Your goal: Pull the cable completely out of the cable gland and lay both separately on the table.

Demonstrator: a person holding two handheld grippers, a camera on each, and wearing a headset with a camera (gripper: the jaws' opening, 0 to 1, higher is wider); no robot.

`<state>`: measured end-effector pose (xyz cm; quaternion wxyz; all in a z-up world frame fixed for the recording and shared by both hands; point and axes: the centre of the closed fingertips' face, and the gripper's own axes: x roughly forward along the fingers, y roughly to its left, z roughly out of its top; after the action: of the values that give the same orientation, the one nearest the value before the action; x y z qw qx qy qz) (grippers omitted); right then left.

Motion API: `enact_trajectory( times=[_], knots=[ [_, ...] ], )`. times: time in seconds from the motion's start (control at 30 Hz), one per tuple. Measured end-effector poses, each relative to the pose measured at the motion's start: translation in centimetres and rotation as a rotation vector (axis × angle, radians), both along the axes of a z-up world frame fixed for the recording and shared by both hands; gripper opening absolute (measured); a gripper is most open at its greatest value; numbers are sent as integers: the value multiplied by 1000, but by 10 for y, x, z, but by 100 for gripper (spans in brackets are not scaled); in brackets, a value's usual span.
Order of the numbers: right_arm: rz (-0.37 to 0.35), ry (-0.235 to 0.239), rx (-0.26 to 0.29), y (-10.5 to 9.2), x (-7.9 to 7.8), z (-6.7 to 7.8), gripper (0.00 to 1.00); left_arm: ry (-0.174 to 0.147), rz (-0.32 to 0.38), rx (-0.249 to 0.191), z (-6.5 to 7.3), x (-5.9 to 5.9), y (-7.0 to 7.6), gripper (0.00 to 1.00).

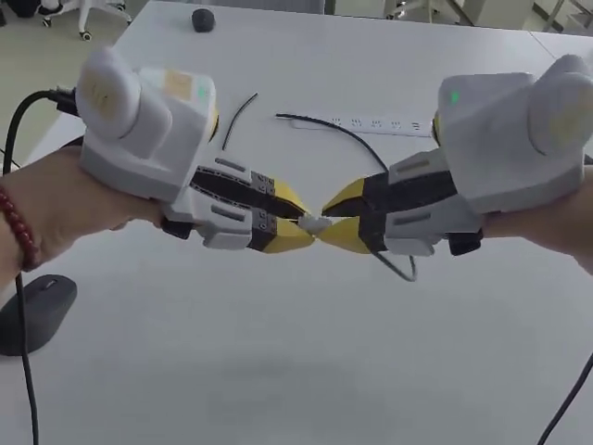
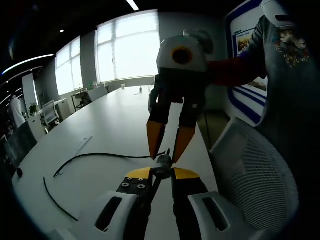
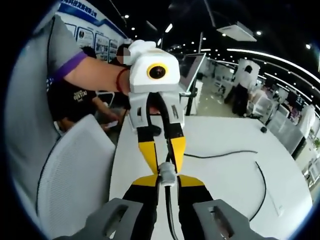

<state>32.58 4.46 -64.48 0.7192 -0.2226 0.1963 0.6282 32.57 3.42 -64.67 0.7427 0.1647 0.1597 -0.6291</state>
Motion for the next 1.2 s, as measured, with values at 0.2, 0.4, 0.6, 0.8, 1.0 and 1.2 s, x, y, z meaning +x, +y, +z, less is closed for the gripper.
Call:
enact_trajectory(
  times=[0.2, 0.4, 0.6, 0.8, 1.0, 1.2],
  knots=[
    [-13, 49, 18, -1, -2, 0, 11, -31, -27, 9, 1, -3, 0, 15],
    [-19, 107, 22, -1, -5, -1, 8, -58, -46, 15, 1, -3, -1, 15],
    [-10, 114, 7, -3, -10, -3, 8, -98, -76, 29, 0, -5, -2, 15],
    [4, 7, -25, -4, -7, -1, 7, -68, -41, 11, 1, -1, -2, 15],
    [26, -211, -78, -2, -1, 3, 7, -28, 18, -31, 5, 8, -1, 15],
    [33, -378, -100, -2, 9, 8, 7, 101, 114, -123, 14, 18, 2, 15]
  ],
)
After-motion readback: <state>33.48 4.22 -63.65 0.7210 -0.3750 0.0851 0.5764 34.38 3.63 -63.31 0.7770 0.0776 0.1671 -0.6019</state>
